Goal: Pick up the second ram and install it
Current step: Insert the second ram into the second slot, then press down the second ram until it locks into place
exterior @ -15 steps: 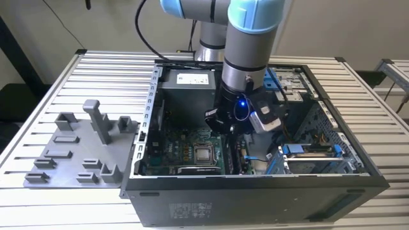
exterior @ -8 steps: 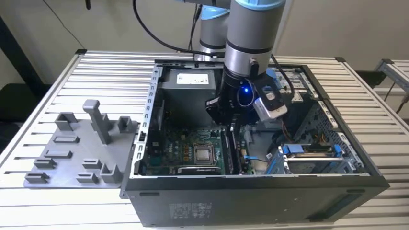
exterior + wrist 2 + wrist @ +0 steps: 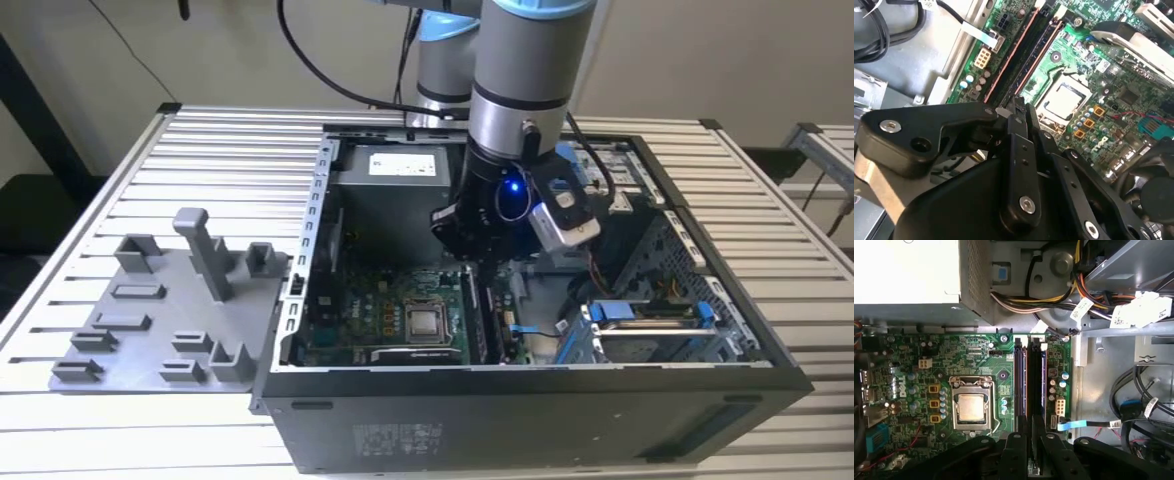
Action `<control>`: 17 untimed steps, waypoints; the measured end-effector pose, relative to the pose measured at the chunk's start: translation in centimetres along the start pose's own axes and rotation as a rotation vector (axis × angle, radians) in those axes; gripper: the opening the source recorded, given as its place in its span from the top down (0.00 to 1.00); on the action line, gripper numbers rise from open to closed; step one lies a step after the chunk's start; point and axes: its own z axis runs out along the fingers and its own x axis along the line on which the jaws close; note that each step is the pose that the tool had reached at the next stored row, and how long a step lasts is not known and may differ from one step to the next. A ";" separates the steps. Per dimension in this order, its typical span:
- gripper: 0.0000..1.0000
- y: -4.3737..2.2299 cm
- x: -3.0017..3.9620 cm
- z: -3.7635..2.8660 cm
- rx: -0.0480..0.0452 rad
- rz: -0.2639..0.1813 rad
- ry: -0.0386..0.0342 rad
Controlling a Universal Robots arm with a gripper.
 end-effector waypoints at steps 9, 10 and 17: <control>0.89 0.00 0.00 0.00 0.0052 0.000 -0.0001; 0.89 0.00 0.00 0.00 0.0058 0.000 -0.0002; 0.89 0.00 0.00 0.00 0.0098 0.000 -0.0003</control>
